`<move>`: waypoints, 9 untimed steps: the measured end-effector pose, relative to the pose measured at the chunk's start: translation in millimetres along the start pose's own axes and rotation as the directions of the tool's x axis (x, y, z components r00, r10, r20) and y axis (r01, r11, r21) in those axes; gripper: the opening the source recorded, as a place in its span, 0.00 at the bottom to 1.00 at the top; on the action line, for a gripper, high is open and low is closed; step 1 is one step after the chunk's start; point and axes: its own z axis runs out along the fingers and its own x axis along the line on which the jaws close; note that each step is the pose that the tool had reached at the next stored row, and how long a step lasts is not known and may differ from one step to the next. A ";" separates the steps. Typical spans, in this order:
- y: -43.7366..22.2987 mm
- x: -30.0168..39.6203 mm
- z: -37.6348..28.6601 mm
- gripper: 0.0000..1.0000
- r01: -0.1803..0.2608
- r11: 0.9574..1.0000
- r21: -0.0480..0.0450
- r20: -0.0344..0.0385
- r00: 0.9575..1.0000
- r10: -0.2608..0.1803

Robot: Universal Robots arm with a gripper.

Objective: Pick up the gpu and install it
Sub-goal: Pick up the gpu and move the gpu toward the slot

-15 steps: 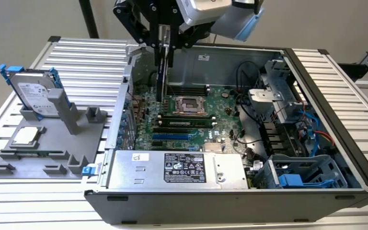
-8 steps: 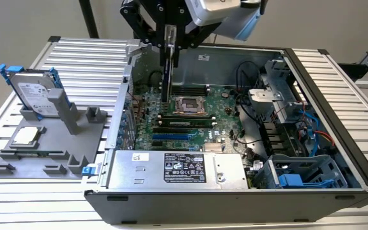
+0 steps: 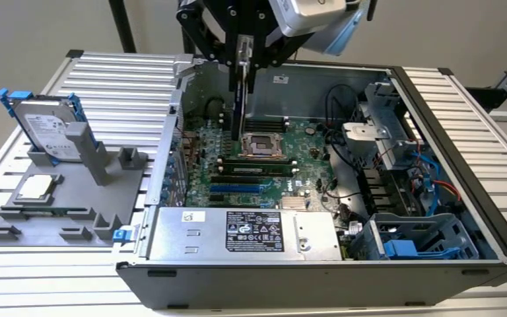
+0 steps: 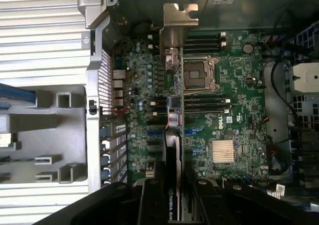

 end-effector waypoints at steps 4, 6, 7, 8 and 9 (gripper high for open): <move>0.3 -5.2 -0.1 0.00 0.000 1.000 0.000 -0.001 1.000 0.000; 0.5 -7.8 -0.1 0.00 0.000 1.000 0.000 -0.001 1.000 0.000; 0.6 -9.1 -0.1 0.00 0.000 1.000 0.000 -0.001 1.000 0.000; 0.7 -10.4 -0.1 0.00 0.000 1.000 0.000 -0.001 1.000 0.000; 0.8 -11.6 -0.1 0.00 0.000 1.000 0.000 -0.001 1.000 0.000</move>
